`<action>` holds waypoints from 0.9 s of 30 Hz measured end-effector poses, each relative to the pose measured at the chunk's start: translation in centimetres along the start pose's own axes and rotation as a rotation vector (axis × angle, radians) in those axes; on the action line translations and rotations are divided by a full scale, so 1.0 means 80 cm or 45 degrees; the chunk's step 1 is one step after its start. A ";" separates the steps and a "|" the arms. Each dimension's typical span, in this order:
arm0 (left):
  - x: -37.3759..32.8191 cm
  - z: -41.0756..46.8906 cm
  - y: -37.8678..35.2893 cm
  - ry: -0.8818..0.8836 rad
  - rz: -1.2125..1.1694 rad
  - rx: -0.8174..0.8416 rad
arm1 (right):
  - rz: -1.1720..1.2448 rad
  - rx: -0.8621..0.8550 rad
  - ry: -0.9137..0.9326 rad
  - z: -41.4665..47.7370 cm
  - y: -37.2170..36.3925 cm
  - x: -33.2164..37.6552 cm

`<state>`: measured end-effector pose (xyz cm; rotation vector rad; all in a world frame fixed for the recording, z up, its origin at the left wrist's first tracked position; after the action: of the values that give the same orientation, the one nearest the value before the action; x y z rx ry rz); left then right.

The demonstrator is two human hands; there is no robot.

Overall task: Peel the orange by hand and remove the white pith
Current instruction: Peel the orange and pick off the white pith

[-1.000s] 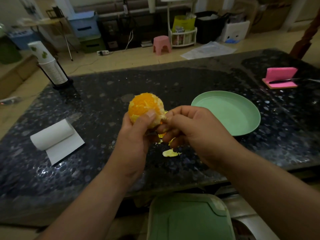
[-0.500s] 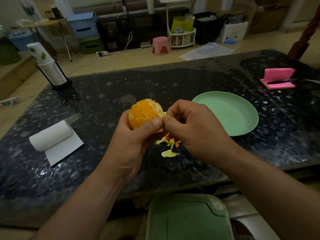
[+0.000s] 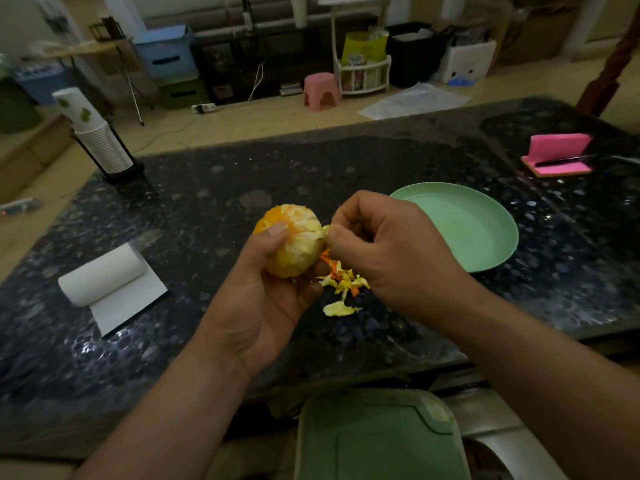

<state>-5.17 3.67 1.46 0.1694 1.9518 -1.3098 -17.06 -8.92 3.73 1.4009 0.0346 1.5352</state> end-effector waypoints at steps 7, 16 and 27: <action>-0.007 -0.002 0.001 0.061 -0.159 0.068 | -0.008 -0.028 -0.027 0.005 0.002 -0.014; -0.014 -0.001 0.012 0.089 -0.254 0.020 | -0.371 0.019 -0.203 0.024 -0.018 -0.054; -0.008 0.006 0.023 0.086 -0.139 -0.064 | -0.619 0.062 -0.063 0.019 -0.023 -0.040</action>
<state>-3.57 4.28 0.45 0.0839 2.0745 -1.3386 -15.36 -10.99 0.75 1.3454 0.3589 1.1013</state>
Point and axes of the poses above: each hand's wrist, its own z-axis towards the middle knuckle, its own y-axis out of the back of the hand, x = y × z, the point moved 2 cm from there along z, towards the middle knuckle, and after that the axes turned 15 degrees about -z, right-handed, at the moved point
